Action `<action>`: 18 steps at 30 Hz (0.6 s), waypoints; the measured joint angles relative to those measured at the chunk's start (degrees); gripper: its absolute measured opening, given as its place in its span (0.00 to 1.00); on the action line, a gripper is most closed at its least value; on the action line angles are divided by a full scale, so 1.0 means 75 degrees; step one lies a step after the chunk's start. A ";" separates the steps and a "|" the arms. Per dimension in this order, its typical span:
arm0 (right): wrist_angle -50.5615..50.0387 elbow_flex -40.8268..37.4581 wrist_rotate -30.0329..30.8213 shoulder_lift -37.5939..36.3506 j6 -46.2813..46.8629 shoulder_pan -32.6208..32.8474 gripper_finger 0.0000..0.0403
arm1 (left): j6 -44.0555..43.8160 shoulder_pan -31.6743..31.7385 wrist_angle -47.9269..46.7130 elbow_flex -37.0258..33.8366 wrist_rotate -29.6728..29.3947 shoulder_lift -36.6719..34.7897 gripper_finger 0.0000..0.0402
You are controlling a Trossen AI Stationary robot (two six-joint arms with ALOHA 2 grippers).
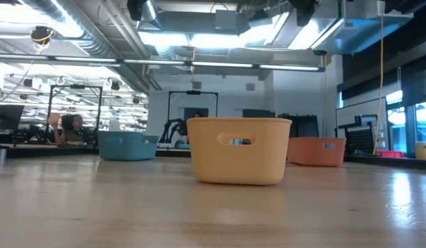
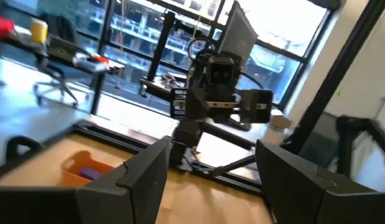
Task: Sort & place blocks by color
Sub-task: Return to Home Position
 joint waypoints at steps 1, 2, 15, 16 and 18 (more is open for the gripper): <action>0.0000 0.0000 -0.0003 0.0000 0.0000 0.0000 0.68 | -0.0131 -0.0024 -0.0001 0.0000 0.0079 0.0000 0.58; -0.0001 0.0000 0.0000 0.0000 0.0000 0.0000 0.68 | -0.0155 -0.0084 0.0001 0.0000 0.0139 0.0000 0.57; 0.0000 0.0003 0.0000 0.0000 0.0183 0.0000 0.68 | 0.0501 -0.1401 -0.0804 0.0015 -0.0425 -0.0497 0.07; 0.0003 0.0003 0.0000 0.0000 0.0270 0.0003 0.68 | 0.0505 -0.1327 -0.1189 0.0012 -0.0428 -0.0642 0.04; 0.0001 0.0003 0.0000 0.0000 0.0440 0.0003 0.68 | 0.0609 -0.1154 -0.1753 -0.0003 -0.0429 -0.1013 0.03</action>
